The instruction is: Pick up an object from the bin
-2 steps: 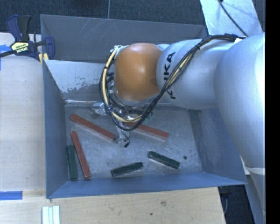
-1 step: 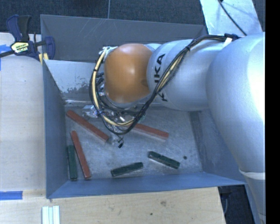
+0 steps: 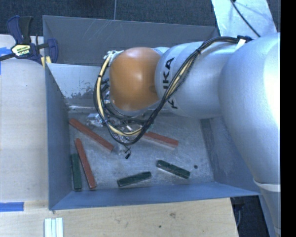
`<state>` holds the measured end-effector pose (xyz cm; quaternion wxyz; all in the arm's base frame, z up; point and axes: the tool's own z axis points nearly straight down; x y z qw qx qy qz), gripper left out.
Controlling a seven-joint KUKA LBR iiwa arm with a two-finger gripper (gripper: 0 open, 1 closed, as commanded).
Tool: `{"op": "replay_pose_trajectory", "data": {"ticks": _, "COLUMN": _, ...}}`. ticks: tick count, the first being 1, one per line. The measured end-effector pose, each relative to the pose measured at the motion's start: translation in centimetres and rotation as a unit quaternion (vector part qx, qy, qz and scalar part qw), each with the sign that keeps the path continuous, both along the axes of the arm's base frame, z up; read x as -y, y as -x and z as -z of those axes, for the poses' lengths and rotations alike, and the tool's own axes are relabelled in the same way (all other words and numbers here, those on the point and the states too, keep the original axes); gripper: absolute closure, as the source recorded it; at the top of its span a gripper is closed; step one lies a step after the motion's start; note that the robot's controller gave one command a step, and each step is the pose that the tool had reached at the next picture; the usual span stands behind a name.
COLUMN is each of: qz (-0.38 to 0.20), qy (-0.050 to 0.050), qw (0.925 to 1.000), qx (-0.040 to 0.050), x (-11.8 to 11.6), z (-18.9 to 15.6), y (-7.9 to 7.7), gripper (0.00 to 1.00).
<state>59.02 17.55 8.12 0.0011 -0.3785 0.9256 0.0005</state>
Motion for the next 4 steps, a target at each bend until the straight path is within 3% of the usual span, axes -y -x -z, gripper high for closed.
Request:
{"op": "replay_pose_trajectory", "data": {"ticks": 1, "qz": 0.021, "qy": -0.001, "qw": 0.9998, "qx": 0.0020, "x": -1.3, "z": -0.7, "y": -0.1, "gripper": 0.00}}
{"op": "replay_pose_trajectory", "data": {"ticks": 2, "qz": 0.027, "qy": 0.001, "qw": 0.9996, "qx": -0.0003, "x": 4.6, "z": 0.2, "y": 0.3, "gripper": 0.00}}
{"op": "replay_pose_trajectory", "data": {"ticks": 3, "qz": 0.047, "qy": 0.000, "qw": 0.9989, "qx": 0.0020, "x": 7.1, "z": 0.2, "y": -1.8, "gripper": 0.00}}
{"op": "replay_pose_trajectory", "data": {"ticks": 4, "qz": 0.020, "qy": 0.002, "qw": 0.9998, "qx": 0.0022, "x": 14.0, "z": 1.1, "y": -3.8, "gripper": 0.00}}
